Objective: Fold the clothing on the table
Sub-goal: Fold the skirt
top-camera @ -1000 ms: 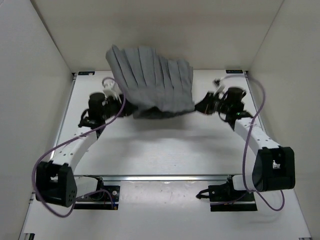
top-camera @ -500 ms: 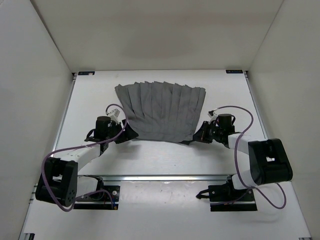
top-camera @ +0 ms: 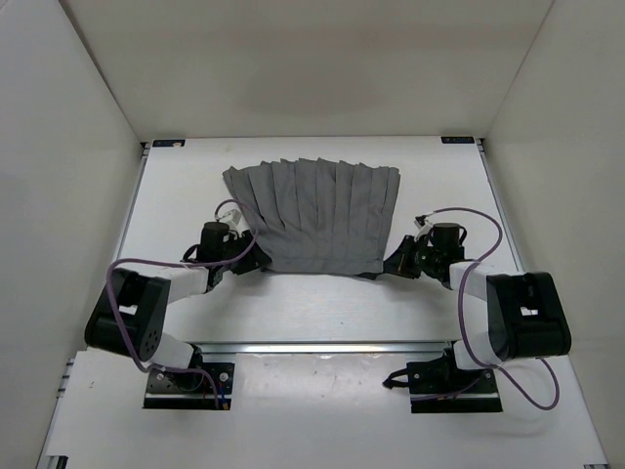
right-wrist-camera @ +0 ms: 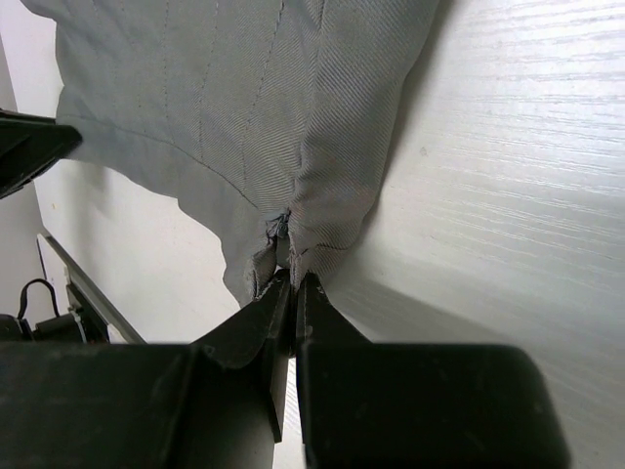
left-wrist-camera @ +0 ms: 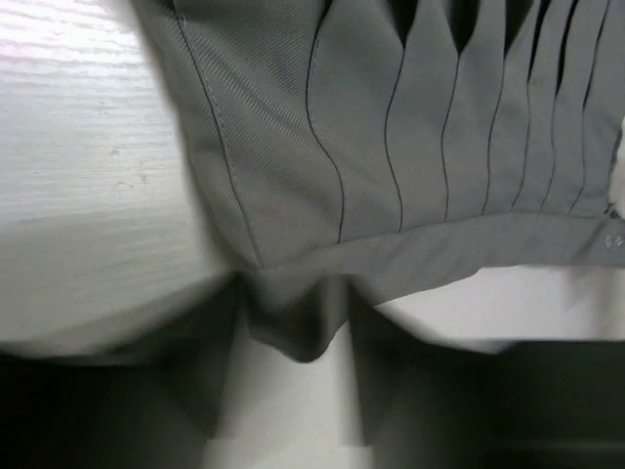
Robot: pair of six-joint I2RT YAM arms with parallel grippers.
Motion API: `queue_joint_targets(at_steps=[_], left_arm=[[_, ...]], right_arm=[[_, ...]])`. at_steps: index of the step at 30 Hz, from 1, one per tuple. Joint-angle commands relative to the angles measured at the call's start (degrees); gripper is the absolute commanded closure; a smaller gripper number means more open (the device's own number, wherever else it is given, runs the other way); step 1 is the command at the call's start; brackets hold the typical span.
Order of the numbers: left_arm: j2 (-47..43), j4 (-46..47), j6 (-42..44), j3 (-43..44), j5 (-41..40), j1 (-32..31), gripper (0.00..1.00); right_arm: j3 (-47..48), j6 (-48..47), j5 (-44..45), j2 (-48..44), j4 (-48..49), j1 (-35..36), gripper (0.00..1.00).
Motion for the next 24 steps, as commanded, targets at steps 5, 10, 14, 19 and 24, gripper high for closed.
queue_joint_targets(at_steps=[5, 10, 14, 19, 24], left_arm=[[2.17, -0.22, 0.01, 1.94, 0.22, -0.66, 1.0], [-2.31, -1.81, 0.54, -2.1, -0.66, -1.71, 1.0], [-3.46, -3.13, 1.24, -3.42, -0.05, -1.54, 1.0], [-5.13, -3.14, 1.33, -5.0, 0.48, -2.06, 1.0], [-6.54, -3.49, 1.25, -5.27, 0.22, -1.81, 1.0]], right_arm=[[1.93, -4.07, 2.53, -0.39, -7.92, -2.07, 0.95], [-2.01, -2.76, 8.68, -8.19, -10.14, -0.68, 0.63], [-4.04, -1.35, 7.81, -10.93, -8.03, -0.5, 0.55], [-4.83, 1.72, 3.86, -8.48, -3.56, -1.2, 0.47], [-3.52, 2.52, 9.2, -10.93, -5.46, 3.01, 0.46]])
